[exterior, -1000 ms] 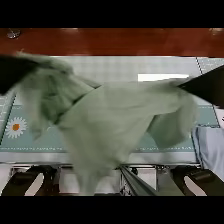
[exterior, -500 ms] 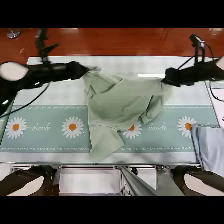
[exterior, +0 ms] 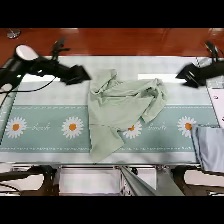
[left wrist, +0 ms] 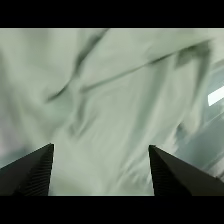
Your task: Fold the shirts.
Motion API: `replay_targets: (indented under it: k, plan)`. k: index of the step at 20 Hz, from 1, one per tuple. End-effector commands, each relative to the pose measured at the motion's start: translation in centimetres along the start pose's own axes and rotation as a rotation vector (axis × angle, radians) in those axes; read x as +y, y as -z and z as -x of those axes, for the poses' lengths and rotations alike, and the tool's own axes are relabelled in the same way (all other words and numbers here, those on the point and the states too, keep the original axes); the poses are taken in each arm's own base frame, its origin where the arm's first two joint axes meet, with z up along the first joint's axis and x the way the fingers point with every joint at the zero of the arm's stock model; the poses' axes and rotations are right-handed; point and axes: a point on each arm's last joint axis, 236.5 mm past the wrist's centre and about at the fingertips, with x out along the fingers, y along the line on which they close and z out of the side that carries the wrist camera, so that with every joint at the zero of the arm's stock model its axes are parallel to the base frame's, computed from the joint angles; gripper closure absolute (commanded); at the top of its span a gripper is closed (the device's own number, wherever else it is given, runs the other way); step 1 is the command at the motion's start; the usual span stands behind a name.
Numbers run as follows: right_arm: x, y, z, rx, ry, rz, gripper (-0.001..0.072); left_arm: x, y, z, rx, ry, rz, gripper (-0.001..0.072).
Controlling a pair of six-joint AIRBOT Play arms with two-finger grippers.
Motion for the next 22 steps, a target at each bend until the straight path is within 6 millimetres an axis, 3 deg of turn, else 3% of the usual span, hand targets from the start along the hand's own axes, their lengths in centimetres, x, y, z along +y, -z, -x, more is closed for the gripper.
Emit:
replay_targets:
  k: [1,2,4,6,8,10,14,17,18,20,22]
  plan:
    - [-8.1,7.3,1.1,0.091,0.160,-0.159,0.0087,5.6,8.8,1.9,0.167,-0.060,0.196,0.0009]
    - [-8.1,8.9,-0.3,0.053,0.112,-0.221,0.0093,5.4,11.1,1.4,0.146,-0.019,0.235,0.0009]
    - [-6.0,11.3,-2.9,-0.009,-0.010,-0.225,0.0093,5.3,15.1,-0.1,0.108,0.006,0.320,0.0009]
    - [-3.7,13.6,-4.9,-0.032,-0.108,-0.212,0.0092,5.2,17.9,-1.7,0.066,0.034,0.404,0.0009]
    - [-2.9,15.6,-6.4,-0.007,-0.130,-0.211,0.0092,4.6,19.9,-3.6,0.067,0.063,0.462,0.0009]
    - [-2.6,16.6,-7.3,0.022,-0.130,-0.201,0.0093,3.5,20.4,-5.3,0.066,0.082,0.448,0.0009]
    - [-0.9,17.5,-8.2,0.063,-0.132,-0.148,0.0093,2.4,19.6,-9.7,0.013,0.033,0.477,0.0010]
    - [0.0,17.9,-8.8,0.079,-0.129,-0.127,0.0093,0.3,18.4,-11.7,0.022,0.081,0.468,0.0010]
    - [0.2,17.9,-9.0,0.079,-0.125,-0.127,0.0093,-0.6,17.5,-11.9,0.015,0.098,0.436,0.0046]
    - [0.6,17.6,-9.5,0.067,-0.113,-0.141,0.0092,-2.2,15.4,-11.7,-0.018,0.126,0.314,0.0673]
    - [1.2,17.6,-10.8,0.079,-0.111,-0.161,0.0092,-3.6,13.5,-11.0,-0.042,0.158,0.269,0.0685]
